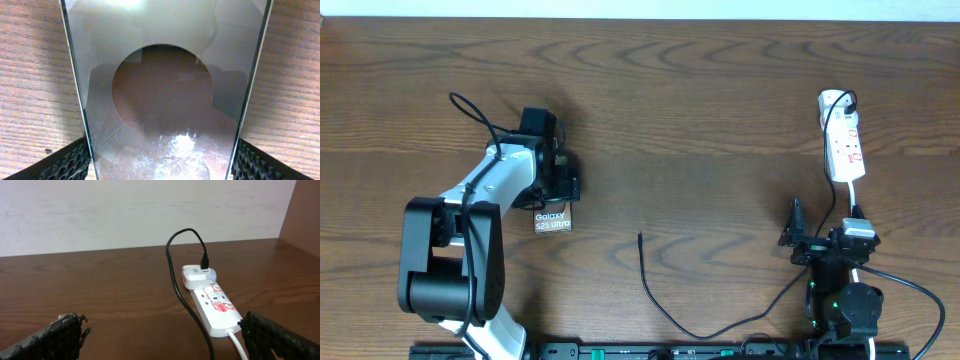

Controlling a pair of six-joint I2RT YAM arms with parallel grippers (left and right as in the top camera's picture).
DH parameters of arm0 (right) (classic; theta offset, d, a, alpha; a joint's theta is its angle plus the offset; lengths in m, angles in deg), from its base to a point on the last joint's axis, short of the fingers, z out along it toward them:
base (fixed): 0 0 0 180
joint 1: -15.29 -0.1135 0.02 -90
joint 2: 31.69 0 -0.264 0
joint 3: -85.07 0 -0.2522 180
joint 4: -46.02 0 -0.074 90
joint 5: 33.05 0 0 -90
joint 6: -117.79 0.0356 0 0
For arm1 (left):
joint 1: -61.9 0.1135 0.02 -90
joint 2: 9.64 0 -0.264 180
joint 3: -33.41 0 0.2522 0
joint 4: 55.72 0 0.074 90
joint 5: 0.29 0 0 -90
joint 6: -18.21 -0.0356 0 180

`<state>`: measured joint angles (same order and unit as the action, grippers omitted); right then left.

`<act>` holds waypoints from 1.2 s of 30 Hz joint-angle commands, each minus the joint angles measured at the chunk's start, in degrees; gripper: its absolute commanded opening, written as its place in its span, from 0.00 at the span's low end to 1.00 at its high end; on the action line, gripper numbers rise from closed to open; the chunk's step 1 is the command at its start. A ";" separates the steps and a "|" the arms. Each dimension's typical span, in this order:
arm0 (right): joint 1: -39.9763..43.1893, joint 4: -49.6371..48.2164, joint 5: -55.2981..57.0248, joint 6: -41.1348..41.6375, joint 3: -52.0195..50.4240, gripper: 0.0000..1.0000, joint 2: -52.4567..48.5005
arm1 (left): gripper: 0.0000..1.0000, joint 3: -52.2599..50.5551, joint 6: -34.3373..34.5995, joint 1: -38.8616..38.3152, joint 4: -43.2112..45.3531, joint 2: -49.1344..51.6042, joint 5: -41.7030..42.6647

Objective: Plug charger to phone and switch on socket

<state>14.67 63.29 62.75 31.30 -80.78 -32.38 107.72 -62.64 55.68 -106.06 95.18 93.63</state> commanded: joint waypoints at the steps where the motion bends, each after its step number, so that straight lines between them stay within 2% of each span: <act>1: -0.55 0.17 -0.17 0.72 -0.07 0.99 0.31 | 0.86 -0.46 -0.50 -0.13 0.00 2.36 1.60; 20: -0.55 0.17 -0.17 0.72 -0.07 0.99 0.31 | 0.83 -0.46 -0.50 -0.13 0.00 2.36 1.60; 28: -0.55 0.17 -0.17 0.72 -0.07 0.99 0.31 | 0.67 -0.46 -0.50 -0.13 0.00 2.36 1.57; 36: -0.55 0.17 -0.17 0.72 -0.07 0.99 0.31 | 0.46 -0.46 -0.50 -0.13 0.00 2.36 1.57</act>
<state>14.67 63.29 62.75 31.30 -80.78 -32.38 107.83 -62.79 55.68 -106.12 95.18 93.63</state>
